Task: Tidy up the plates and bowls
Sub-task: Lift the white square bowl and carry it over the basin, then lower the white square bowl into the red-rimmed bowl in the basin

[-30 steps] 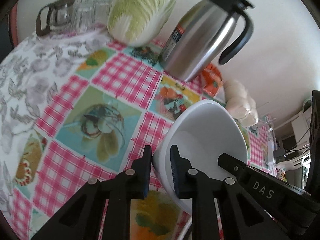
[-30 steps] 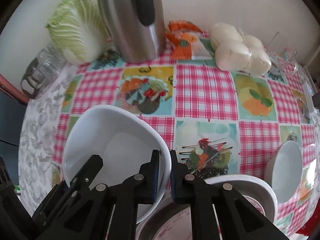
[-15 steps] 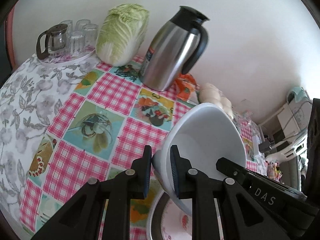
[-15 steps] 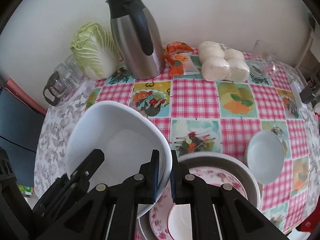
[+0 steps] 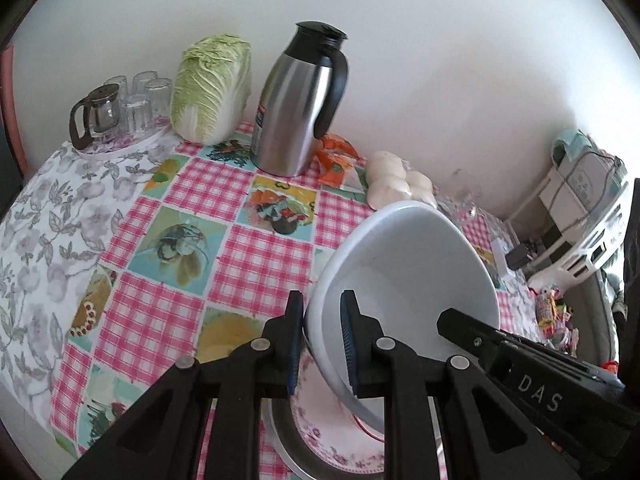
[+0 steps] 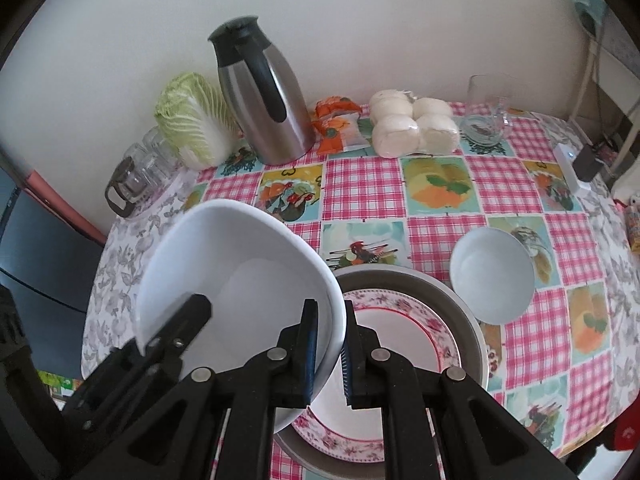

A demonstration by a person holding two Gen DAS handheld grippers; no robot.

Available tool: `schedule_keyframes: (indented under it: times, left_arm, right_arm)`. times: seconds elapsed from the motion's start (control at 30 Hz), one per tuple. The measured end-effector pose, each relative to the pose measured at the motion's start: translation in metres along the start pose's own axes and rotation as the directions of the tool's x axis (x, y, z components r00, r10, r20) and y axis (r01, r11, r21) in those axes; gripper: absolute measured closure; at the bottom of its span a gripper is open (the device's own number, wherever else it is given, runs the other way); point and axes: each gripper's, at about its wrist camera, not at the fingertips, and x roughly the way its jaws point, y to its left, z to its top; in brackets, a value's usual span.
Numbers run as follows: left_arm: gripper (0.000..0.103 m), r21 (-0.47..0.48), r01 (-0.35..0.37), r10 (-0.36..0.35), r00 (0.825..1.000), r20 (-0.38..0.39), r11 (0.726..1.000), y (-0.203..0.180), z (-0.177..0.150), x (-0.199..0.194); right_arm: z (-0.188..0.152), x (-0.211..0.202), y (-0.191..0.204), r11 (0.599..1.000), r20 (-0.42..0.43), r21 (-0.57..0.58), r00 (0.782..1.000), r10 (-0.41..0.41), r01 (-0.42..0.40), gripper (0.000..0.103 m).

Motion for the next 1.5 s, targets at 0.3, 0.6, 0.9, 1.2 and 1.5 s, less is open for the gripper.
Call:
schedule_keyframes:
  times: [0.3, 0.6, 0.9, 1.2, 1.5]
  left_arm:
    - [0.084, 0.078, -0.024, 0.022, 1.0, 0.015, 0.997, -0.019, -0.018, -0.011]
    - [0.084, 0.145, -0.046, 0.047, 0.999, 0.0, 0.988, -0.038, -0.026, -0.005]
    - [0.084, 0.189, -0.016, 0.021, 0.999, -0.025, 0.982, -0.06, -0.037, 0.003]
    - [0.084, 0.166, 0.013, 0.001, 0.997, -0.082, 0.986, -0.066, -0.044, 0.019]
    - [0.084, 0.145, -0.013, 0.029, 0.993, -0.11, 0.989, -0.06, -0.044, 0.026]
  right_arm:
    - [-0.03, -0.014, -0.025, 0.996, 0.065, 0.071, 0.997, 0.053, -0.057, 0.091]
    - [-0.052, -0.011, -0.049, 0.987, 0.122, 0.117, 0.988, 0.1, -0.114, 0.09]
    - [-0.057, -0.018, -0.076, 0.979, 0.128, 0.155, 0.986, 0.112, -0.131, 0.09]
    - [-0.059, -0.015, -0.101, 0.97, 0.109, 0.197, 0.987, 0.119, -0.139, 0.089]
    - [-0.061, -0.002, -0.099, 0.969, 0.065, 0.196, 0.988, 0.137, -0.148, 0.089]
